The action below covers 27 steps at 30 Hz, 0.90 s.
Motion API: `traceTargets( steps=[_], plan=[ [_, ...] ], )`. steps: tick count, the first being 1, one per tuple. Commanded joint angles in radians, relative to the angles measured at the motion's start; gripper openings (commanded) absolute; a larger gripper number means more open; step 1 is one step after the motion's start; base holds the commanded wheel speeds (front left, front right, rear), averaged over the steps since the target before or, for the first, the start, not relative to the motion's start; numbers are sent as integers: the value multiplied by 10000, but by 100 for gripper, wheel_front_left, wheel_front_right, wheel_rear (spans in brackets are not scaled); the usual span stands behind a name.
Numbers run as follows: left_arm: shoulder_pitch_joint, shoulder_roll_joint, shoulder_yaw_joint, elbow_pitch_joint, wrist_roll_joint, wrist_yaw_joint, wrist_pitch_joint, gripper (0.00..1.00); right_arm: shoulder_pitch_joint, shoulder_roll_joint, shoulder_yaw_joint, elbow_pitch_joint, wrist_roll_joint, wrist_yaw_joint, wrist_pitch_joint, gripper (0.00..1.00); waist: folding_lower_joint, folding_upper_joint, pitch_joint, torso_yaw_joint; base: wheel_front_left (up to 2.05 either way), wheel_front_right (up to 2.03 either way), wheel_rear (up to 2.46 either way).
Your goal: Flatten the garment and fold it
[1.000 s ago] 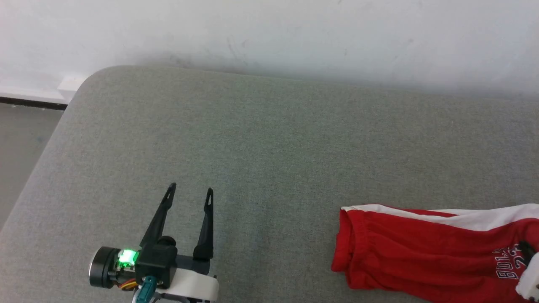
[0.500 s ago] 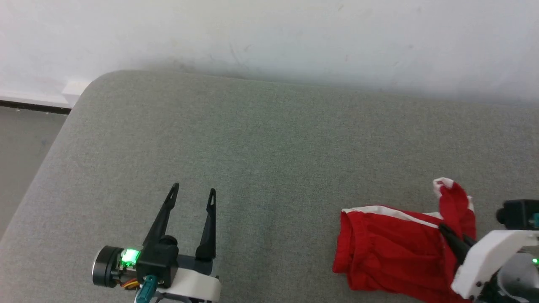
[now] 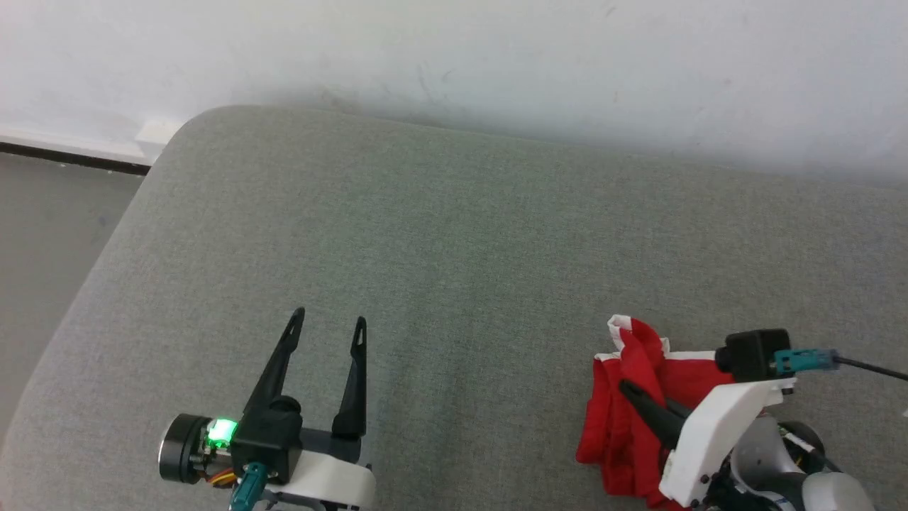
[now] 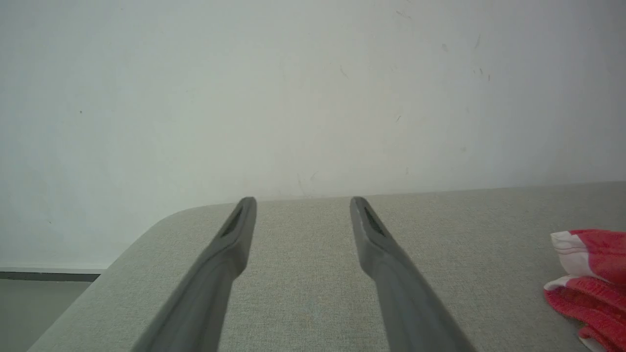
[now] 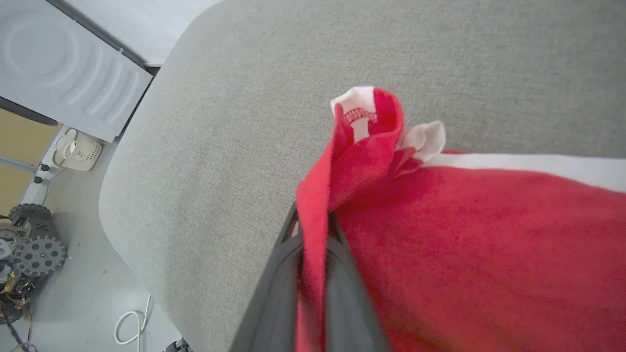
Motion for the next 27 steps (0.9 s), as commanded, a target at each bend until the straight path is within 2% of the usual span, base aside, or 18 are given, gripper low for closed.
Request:
traceTargets(
  steps=[1, 5, 6, 7, 8, 9, 14, 18, 22, 27],
  plan=[
    [27, -46, 47, 38, 104, -97, -45, 100, -190, 40, 156, 355, 88, -7, -221, 0, 0, -1, 21, 89, 0, 0, 0],
    [16, -92, 72, 54, 113, -132, -45, 100, -403, 42, 582, 1239, -130, -7, -658, 0, 0, -1, 69, 175, 0, 0, 0],
    [14, -103, 79, 61, 111, -141, -45, 100, -472, 42, 747, 1399, -137, -7, -801, 5, 0, -1, 77, 186, 0, 0, 0],
    [14, -103, 79, 61, 111, -141, -45, 100, -472, 42, 747, 1399, -137, -7, -801, 5, 0, -1, 77, 186, 0, 0, 0],
    [12, -115, 86, 67, 111, -150, -45, 100, -540, 43, 915, 1529, -161, -7, -975, 62, 0, -1, 81, 192, 0, 0, 0],
    [11, -126, 93, 73, 114, -156, -45, 100, -598, 43, 1076, 1658, -206, -7, -1106, 100, 0, -1, 87, 192, 0, 0, 0],
    [14, -145, 133, 112, 154, -179, -45, 100, -870, 44, 2094, 1682, -424, -7, -1338, 100, 0, -1, -14, 82, 0, 0, 0],
    [48, -100, 142, 129, 215, -169, -45, 100, -1114, -274, 2609, 1145, -493, -7, -1423, 100, 0, -1, -166, -124, 0, 0, 0],
    [89, -94, 195, 38, 181, -170, -45, 100, -1661, -1084, 2513, 549, -946, -7, -1998, 100, 0, -1, -304, -376, 0, 0, 0],
    [98, -128, 292, -126, 108, -188, -45, 100, -2421, -2482, 1830, 468, -2338, -7, -3623, 100, 0, -1, -347, -691, 0, 0, 0]
  ],
)
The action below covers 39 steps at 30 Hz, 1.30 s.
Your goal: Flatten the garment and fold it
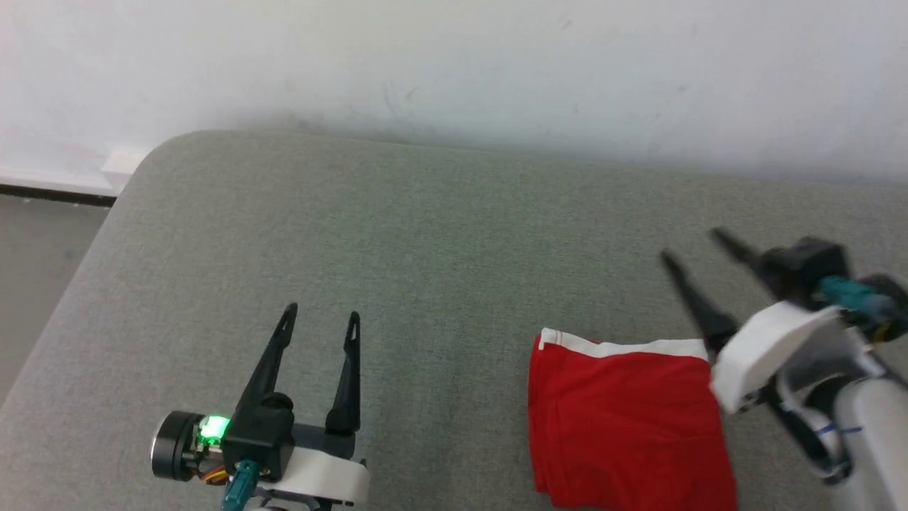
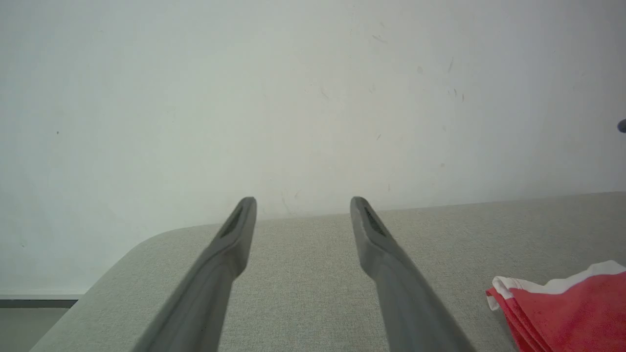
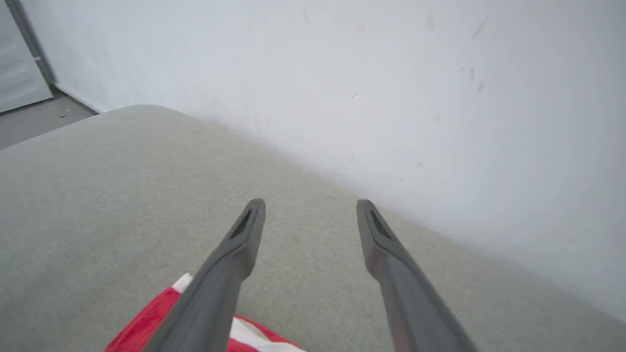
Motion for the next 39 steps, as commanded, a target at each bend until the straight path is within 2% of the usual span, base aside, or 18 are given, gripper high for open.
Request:
traceTargets(
  steps=[1, 3, 7, 10, 13, 21, 25, 31, 35, 39],
  plan=[
    [84, -28, 66, -70, 10, -32, -47, 100, -128, -139, -249, 90, -233, -7, -369, 100, 0, -1, -26, -167, 0, 0, 0],
    [56, -65, 103, -115, -39, -65, -47, 100, -182, -518, -733, 284, -812, -7, -1092, 100, 0, -1, 4, -249, 0, 0, 0],
    [8, -158, 221, -172, -170, -147, -47, 100, 68, -659, -1825, 554, -1585, -7, -2419, 100, 0, -1, 90, -384, 0, 0, 0],
    [-6, -222, 301, -153, -227, -236, -47, 100, 563, -378, -2549, 578, -1720, -7, -3215, 100, 0, -1, 129, -431, 0, 0, 0],
    [28, -289, 404, -105, -292, -310, -47, 100, 1134, 180, -3298, 566, -1438, -7, -3806, 100, 0, -1, 139, -461, 0, 0, 0],
    [300, -463, 620, 59, -408, -563, -47, 100, 2541, 1129, -3531, -4, -1788, -7, -4865, 100, 0, -1, 173, -493, 0, 0, 0],
    [367, -541, 688, 76, -422, -630, -47, 100, 2910, 1654, -3561, -205, -2330, -7, -5074, 100, 0, -1, 192, -490, 0, 0, 0],
    [322, -602, 748, 97, -354, -776, -47, 100, 3025, 1995, -3554, -164, -2397, -7, -5152, 100, 0, -1, 265, -484, 0, 0, 0],
    [258, -644, 799, 92, -392, -865, -47, 100, 3014, 1838, -3457, -113, -2155, -7, -4866, 100, 0, -1, 340, -405, 0, 0, 0],
    [217, -674, 795, 81, -356, -930, -47, 100, 2996, 1499, -3054, -71, -900, -7, -3559, 100, 0, -1, 473, -298, 0, 0, 0]
  ],
)
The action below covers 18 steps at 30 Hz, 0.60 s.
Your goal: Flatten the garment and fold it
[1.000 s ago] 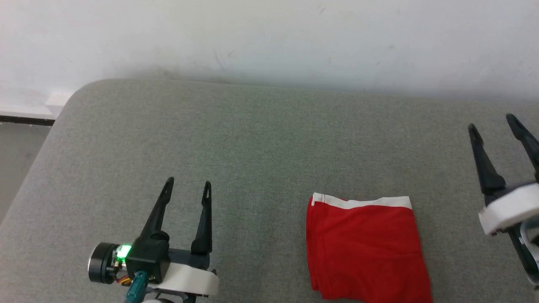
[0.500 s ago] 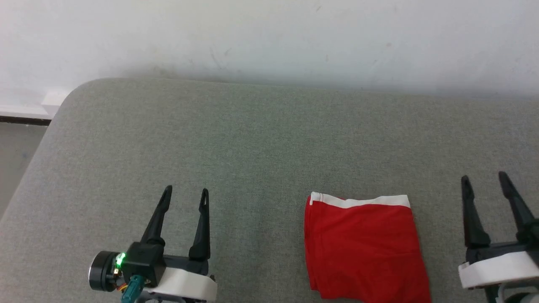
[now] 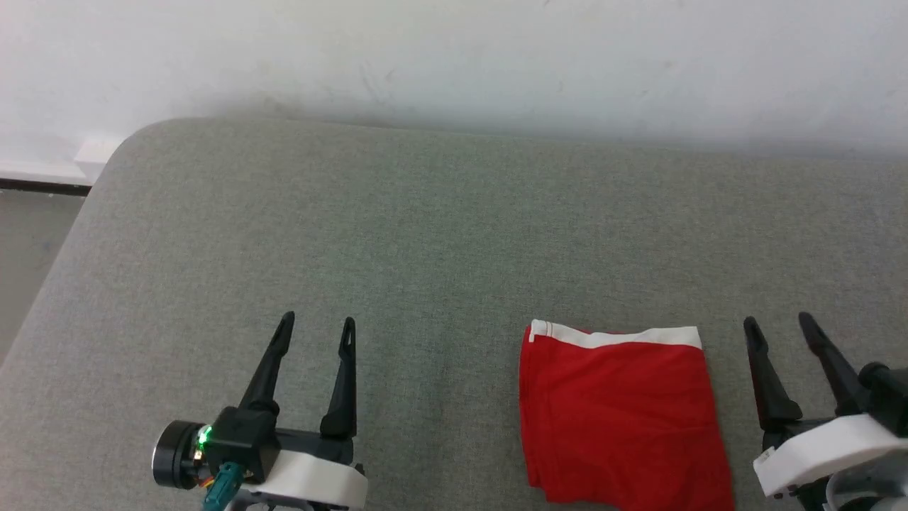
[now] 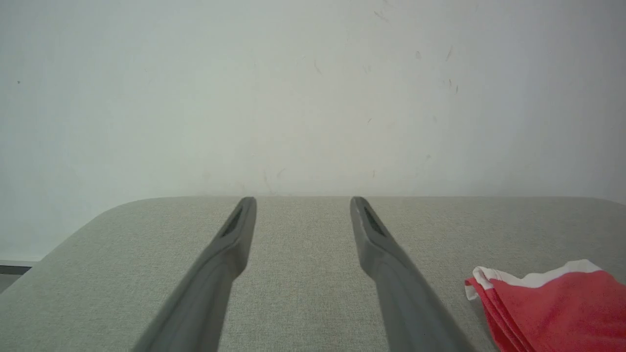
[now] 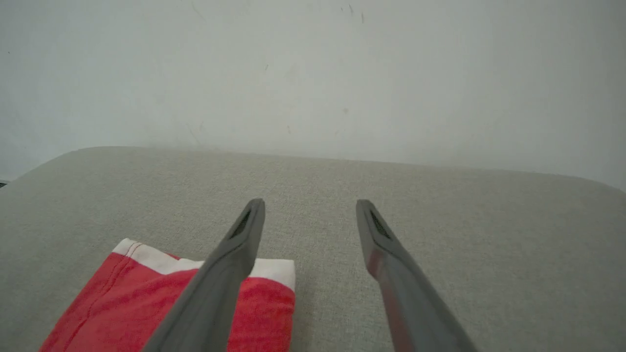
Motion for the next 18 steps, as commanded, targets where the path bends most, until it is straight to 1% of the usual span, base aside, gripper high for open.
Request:
traceTargets(
  steps=[1, 5, 8, 11, 13, 18],
  plan=[
    [-25, -56, 36, 14, 17, -63, -45, 100, 39, -191, 105, 12, 724, -9, 525, 100, 0, 1, 97, 94, 0, 0, 0],
    [-102, -82, 19, 47, 3, -107, -45, 100, 32, -998, 682, 104, 2175, -9, 2414, 100, 0, 1, 255, 247, 0, 0, 0],
    [-177, -95, -6, 66, 29, -127, -45, 100, 39, -1252, 928, 240, 3490, -9, 3966, 100, 0, 1, 369, 386, 0, 0, 0],
    [-266, -105, -38, 97, 54, -132, -45, 100, 13, -1592, 1114, 407, 4136, -9, 5114, 100, 0, 1, 493, 541, 0, 0, 0],
    [-331, -110, -98, 121, 84, -133, -45, 100, -15, -1726, 1211, 534, 4362, -9, 5637, 100, 0, 1, 571, 669, 0, 0, 0],
    [-410, -121, -214, 115, 100, -45, -45, 100, -89, -1652, 1595, 935, 4859, -9, 6731, 100, 0, 1, 704, 921, 0, 0, 0]
  ],
)
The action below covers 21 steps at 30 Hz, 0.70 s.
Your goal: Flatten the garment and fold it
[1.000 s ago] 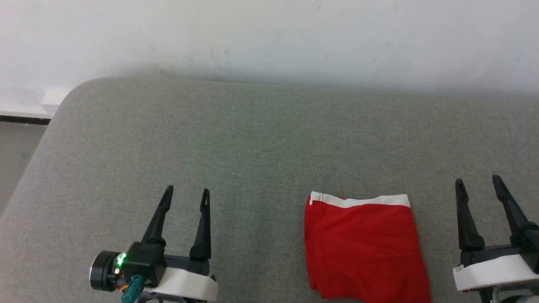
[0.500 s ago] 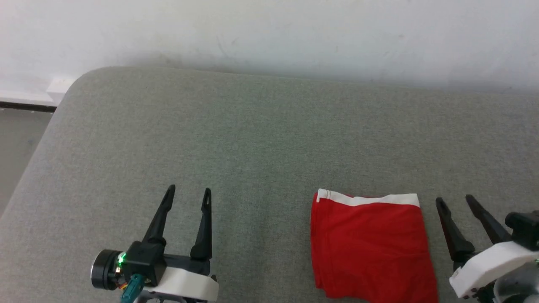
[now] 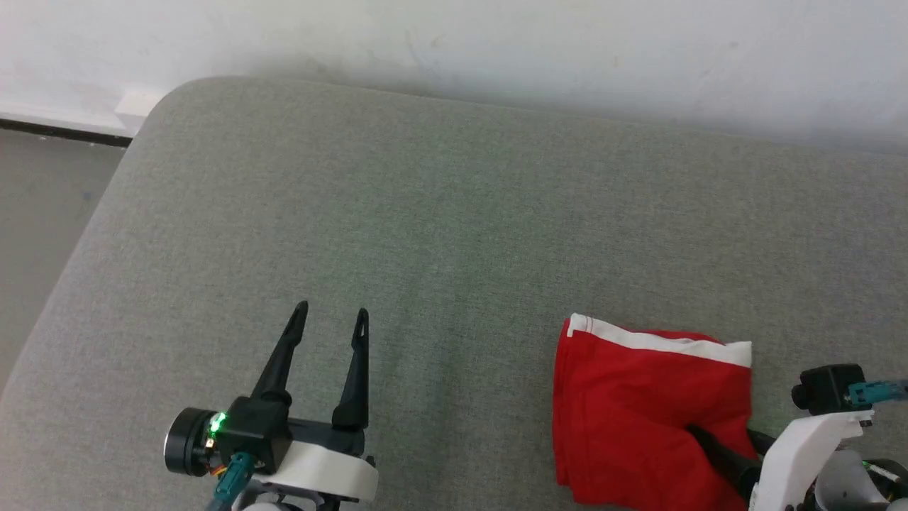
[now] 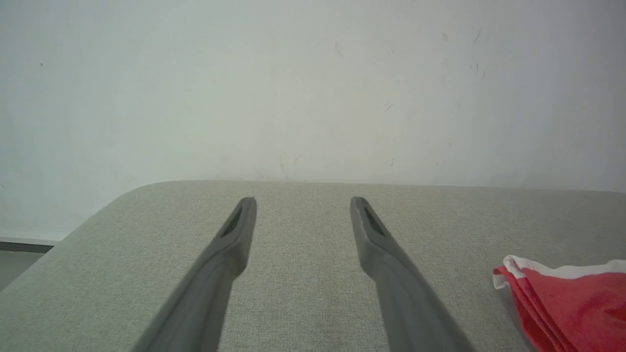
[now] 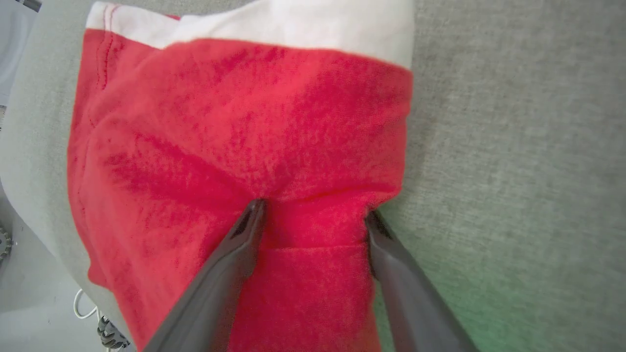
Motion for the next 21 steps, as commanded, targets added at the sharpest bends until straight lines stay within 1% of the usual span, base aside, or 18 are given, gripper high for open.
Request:
traceTargets(
  steps=[1, 5, 6, 7, 8, 12, 15, 16, 19, 21],
  plan=[
    [-127, -47, -41, 11, 64, 40, -47, 100, -64, 100, 210, 201, 156, -7, 288, 100, 0, 1, 112, 159, 0, 0, 0],
    [-145, -51, -110, 18, 77, 68, -47, 100, -232, 162, 613, 595, 13, -7, 438, 100, 0, 1, 141, 237, 0, 0, 0],
    [-156, -51, -143, 20, 84, 70, -47, 100, -278, 146, 739, 706, -80, -7, 445, 51, 0, 1, 138, 242, 0, 0, 0],
    [-177, -52, -182, 19, 92, 71, -47, 100, -333, 118, 876, 779, -161, -7, 411, 9, 0, 1, 133, 239, 0, 0, 0],
    [-202, -53, -221, 17, 95, 74, -47, 100, -389, 86, 989, 839, -231, -7, 354, 0, 0, 1, 120, 225, 0, 0, 0],
    [-303, -54, -305, -2, 17, 115, -47, 100, -802, -163, 1235, 833, -643, -7, -135, 0, 0, 1, 58, -32, 0, 0, 0],
    [-402, -55, -396, -35, -43, 140, -47, 100, -1264, -723, 1535, 616, -1467, -7, -367, 0, 0, 1, 87, -426, 0, 0, 0],
    [-402, -55, -396, -35, -43, 140, -47, 100, -1264, -723, 1535, 616, -1467, -7, -367, 0, 0, 1, 87, -426, 0, 0, 0],
    [-579, -55, -589, -78, -60, 162, -47, 100, -1859, -1358, 1790, 267, -2296, -7, -381, 0, 0, 1, 257, -960, 0, 0, 0],
    [-746, -55, -728, -72, -53, 200, -47, 100, -2265, -1844, 2055, -8, -2655, -7, -244, 0, 0, 1, 417, -1380, 0, 0, 0]
  ],
)
